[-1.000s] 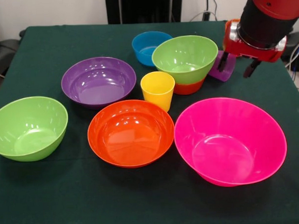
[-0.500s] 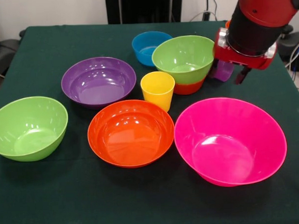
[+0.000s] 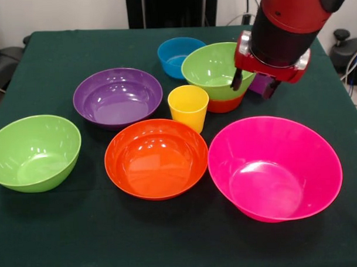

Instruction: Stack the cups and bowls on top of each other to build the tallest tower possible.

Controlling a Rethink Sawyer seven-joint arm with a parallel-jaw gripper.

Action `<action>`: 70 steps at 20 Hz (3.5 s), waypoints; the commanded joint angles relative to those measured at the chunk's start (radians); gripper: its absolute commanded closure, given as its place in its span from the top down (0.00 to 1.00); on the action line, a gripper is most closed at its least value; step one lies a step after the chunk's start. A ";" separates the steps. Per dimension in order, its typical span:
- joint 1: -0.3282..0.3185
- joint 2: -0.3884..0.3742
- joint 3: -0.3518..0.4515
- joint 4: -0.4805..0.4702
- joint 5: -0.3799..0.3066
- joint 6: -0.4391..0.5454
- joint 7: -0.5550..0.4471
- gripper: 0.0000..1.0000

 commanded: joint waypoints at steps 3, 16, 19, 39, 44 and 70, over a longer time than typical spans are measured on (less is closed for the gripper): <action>-0.041 0.026 0.095 -0.121 -0.094 0.130 -0.124 1.00; -0.077 0.083 0.108 -0.231 -0.110 0.182 -0.158 1.00; -0.089 0.103 0.111 -0.257 -0.107 0.182 -0.161 1.00; -0.167 0.403 0.089 -0.725 -0.085 0.298 -0.199 1.00; -0.175 0.479 0.051 -0.847 -0.050 0.329 -0.184 1.00; -0.249 0.564 -0.153 -0.915 0.154 0.335 -0.267 1.00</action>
